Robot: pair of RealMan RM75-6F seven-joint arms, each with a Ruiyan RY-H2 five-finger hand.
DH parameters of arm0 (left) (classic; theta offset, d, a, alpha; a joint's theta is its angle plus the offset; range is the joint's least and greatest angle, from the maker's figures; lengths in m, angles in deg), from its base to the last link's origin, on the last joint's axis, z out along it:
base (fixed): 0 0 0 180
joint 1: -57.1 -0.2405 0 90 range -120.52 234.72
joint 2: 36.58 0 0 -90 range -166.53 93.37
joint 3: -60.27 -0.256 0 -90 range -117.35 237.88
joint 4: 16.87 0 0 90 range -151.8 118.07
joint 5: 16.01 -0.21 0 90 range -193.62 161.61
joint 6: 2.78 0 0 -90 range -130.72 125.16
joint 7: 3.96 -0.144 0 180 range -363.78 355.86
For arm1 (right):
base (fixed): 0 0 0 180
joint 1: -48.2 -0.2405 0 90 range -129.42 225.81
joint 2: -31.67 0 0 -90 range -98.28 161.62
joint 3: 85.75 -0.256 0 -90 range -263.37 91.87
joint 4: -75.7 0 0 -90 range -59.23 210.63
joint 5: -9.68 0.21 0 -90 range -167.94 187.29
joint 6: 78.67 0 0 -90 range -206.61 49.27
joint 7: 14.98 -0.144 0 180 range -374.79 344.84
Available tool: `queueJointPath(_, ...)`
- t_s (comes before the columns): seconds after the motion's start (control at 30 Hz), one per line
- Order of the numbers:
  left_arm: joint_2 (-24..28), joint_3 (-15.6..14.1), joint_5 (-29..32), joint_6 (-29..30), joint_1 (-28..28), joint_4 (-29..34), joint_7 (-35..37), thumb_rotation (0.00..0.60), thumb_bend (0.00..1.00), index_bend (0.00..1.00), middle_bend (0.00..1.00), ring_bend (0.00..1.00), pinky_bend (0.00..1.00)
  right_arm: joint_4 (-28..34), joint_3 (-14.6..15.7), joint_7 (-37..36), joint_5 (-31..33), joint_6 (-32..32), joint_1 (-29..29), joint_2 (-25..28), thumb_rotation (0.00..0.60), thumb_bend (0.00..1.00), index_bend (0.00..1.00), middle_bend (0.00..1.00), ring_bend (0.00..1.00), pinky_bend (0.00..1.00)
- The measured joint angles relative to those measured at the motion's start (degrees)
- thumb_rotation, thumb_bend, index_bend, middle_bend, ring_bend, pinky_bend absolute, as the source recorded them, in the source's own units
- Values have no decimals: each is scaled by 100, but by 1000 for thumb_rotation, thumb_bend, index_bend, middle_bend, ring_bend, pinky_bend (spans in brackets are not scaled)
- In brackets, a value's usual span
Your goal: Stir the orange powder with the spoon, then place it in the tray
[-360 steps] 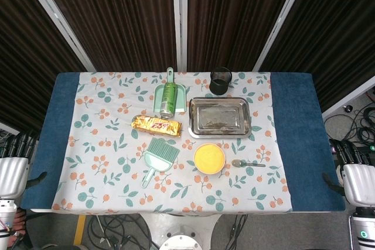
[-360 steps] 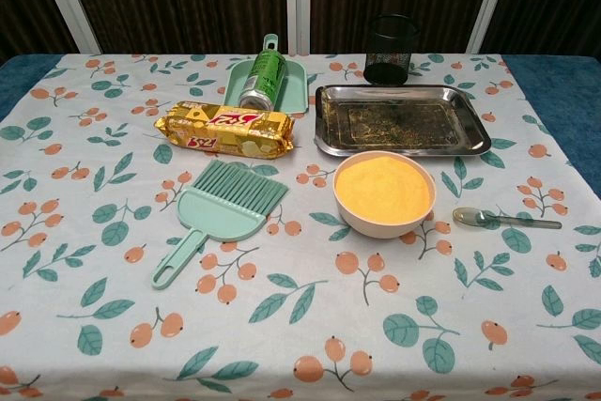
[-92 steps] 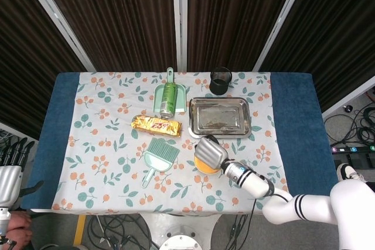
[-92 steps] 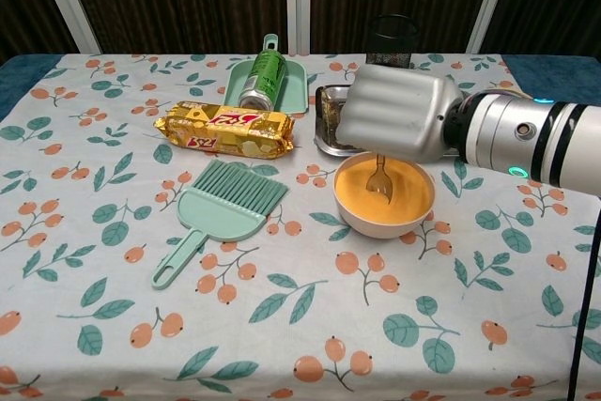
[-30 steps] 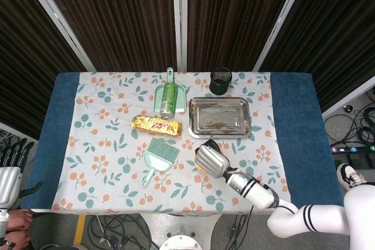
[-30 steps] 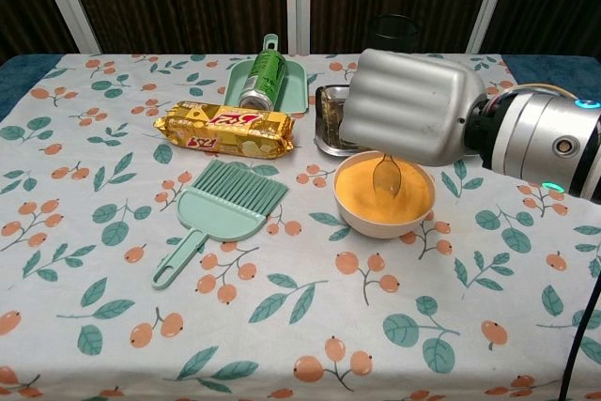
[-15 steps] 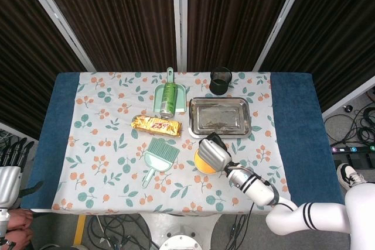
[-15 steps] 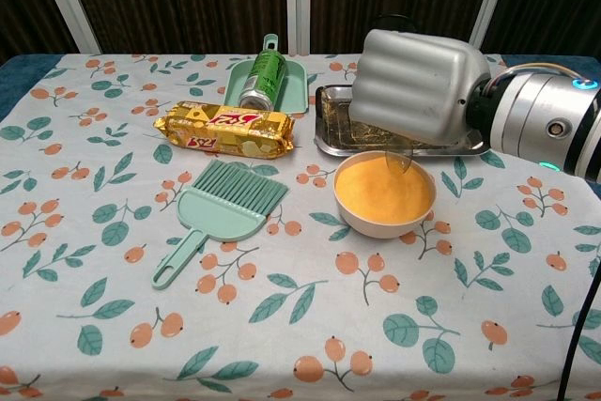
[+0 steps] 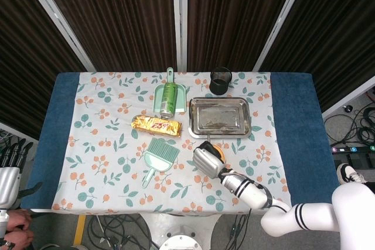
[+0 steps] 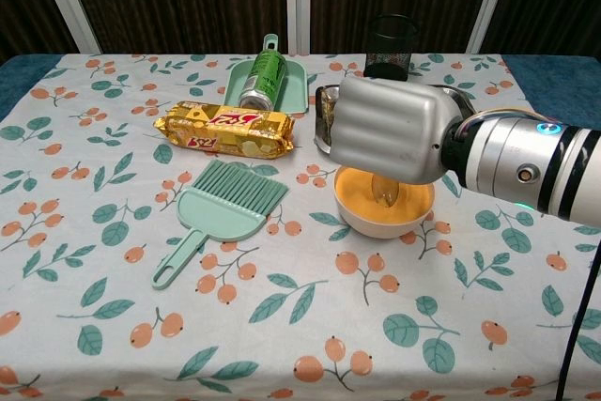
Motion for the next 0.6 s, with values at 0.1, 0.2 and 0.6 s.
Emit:
queueJointPath(0.1, -5, 7, -9, 7, 5, 0, -3, 600, 0, 55, 45, 53, 83, -123, -53, 113, 114, 76, 9, -26, 600, 494, 829, 941, 963, 997)
queueJointPath(0.2, -6, 16, -19, 24, 8, 0, -2, 600, 0, 55, 45, 53, 83, -120, -117, 114, 173, 184, 13, -10, 600, 494, 830, 942, 963, 992)
queueJointPath(0.6, 9, 12, -43, 63, -11, 0, 14, 600, 0, 54, 45, 53, 83, -58, 24, -157, -952, 486, 26, 134, 600, 498, 962, 942, 963, 988)
